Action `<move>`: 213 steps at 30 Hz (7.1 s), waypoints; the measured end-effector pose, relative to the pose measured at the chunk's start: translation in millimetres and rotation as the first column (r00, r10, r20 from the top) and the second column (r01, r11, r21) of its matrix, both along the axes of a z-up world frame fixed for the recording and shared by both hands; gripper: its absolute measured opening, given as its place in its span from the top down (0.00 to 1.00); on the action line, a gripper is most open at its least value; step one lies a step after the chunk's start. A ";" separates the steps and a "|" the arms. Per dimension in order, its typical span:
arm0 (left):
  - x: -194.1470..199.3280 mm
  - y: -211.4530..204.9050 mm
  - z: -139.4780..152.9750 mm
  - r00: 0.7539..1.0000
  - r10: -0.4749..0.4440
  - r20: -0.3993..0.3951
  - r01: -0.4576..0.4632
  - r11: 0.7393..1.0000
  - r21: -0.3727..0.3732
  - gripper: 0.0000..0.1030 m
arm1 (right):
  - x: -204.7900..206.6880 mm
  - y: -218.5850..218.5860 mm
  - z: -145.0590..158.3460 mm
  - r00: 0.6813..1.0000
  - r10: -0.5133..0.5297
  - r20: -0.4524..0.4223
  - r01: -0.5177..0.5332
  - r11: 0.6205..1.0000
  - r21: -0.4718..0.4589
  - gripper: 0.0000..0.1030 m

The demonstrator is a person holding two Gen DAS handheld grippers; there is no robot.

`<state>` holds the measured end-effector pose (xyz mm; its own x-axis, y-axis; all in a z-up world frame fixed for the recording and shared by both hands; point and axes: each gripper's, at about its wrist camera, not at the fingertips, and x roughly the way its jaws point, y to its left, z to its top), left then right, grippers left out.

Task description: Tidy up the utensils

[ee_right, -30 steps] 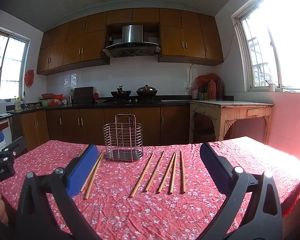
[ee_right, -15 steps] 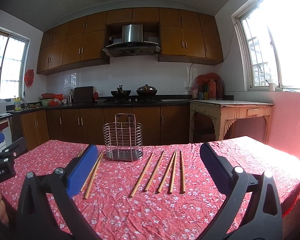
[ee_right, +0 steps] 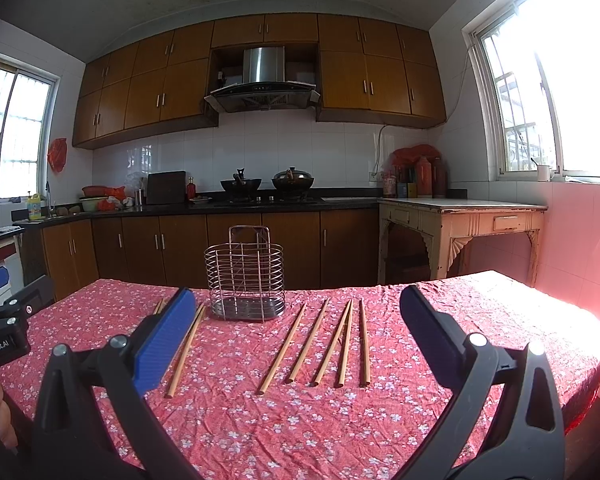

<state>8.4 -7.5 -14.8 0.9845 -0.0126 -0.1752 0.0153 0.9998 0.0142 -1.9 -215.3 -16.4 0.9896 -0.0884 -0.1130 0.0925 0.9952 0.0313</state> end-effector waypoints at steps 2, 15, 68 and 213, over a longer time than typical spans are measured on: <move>0.2 0.4 0.3 1.000 0.000 -0.001 0.000 1.000 0.000 0.02 | -0.1 0.1 0.1 1.000 0.000 0.000 0.000 1.000 0.000 0.04; 1.6 -2.0 -5.8 1.000 0.001 -0.008 -0.001 1.000 -0.002 0.02 | -0.6 0.6 2.4 1.000 0.000 -0.004 0.000 1.000 0.001 0.04; 194.9 19.3 -88.8 0.739 -0.023 -0.673 0.005 1.000 -0.028 0.55 | 221.8 -102.4 -122.2 0.718 -0.037 -0.695 0.144 0.985 0.097 0.89; 214.2 55.4 101.9 0.977 0.050 -0.208 -0.066 0.995 -0.069 0.57 | 260.8 -128.5 53.2 0.900 0.065 -0.431 -0.004 0.990 0.142 0.62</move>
